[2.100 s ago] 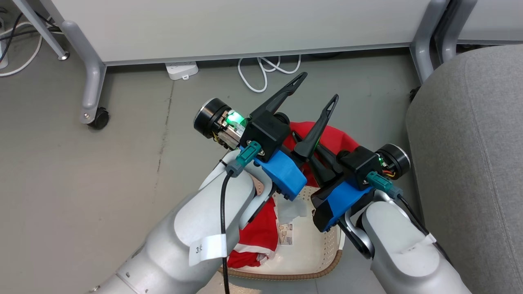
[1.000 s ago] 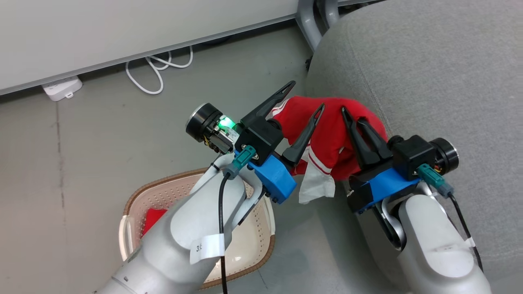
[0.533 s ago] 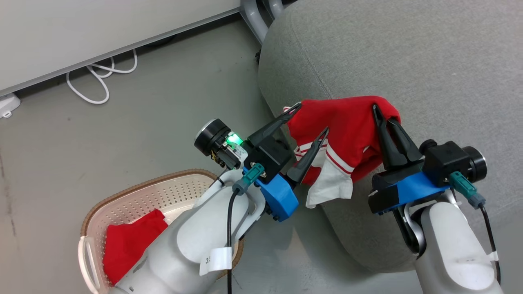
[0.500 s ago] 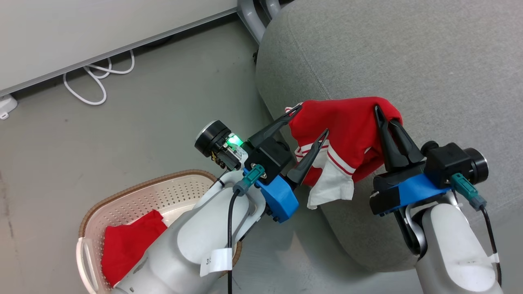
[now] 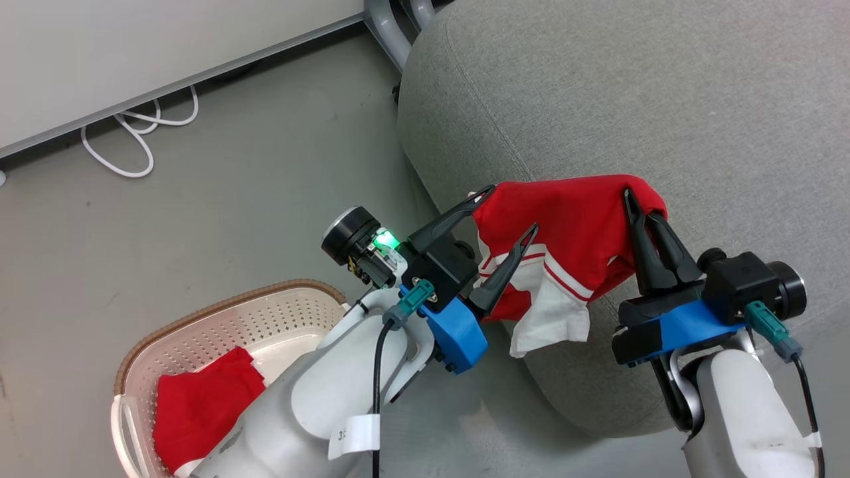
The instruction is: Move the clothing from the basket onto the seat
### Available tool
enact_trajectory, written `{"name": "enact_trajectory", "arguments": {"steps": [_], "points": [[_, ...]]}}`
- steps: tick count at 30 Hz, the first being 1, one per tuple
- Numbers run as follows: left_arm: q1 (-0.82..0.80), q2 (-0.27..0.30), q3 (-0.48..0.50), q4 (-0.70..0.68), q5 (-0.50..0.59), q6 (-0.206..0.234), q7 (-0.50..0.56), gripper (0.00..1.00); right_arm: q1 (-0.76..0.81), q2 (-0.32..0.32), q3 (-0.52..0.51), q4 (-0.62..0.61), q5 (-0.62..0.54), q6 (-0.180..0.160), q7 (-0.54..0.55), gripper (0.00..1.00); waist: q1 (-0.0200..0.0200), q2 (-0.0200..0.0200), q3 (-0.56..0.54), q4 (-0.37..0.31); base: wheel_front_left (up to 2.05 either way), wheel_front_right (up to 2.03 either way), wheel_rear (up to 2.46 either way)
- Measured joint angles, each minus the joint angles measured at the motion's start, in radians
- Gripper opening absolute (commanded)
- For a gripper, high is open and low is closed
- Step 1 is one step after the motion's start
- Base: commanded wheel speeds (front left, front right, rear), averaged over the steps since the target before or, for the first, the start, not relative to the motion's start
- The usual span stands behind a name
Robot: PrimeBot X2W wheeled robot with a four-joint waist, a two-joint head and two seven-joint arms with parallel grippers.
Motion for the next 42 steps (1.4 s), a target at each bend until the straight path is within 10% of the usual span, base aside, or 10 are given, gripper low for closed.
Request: {"name": "enact_trajectory", "arguments": {"steps": [14,28,42], "points": [[-0.012,0.003,0.028,-0.031,0.027,-0.002,0.0,1.0,-0.135,-0.018,-0.032,-0.048,-0.031,0.0,0.0,0.0,0.0,0.0,0.046,0.015,0.0,0.0,0.0],[-0.148,0.064,0.045,-0.071,0.091,-0.005,0.0,1.0,-0.573,-0.256,-0.264,-0.114,-0.012,0.0,0.0,0.0,0.0001,0.0,0.271,0.037,0.0,0.0,0.0],[-0.247,0.107,0.039,-0.123,0.12,-0.006,0.007,1.0,-0.639,-0.408,-0.463,0.065,0.002,0.0,0.0,0.0,0.0002,-0.0001,0.495,0.067,0.0,0.0,0.0]]}}
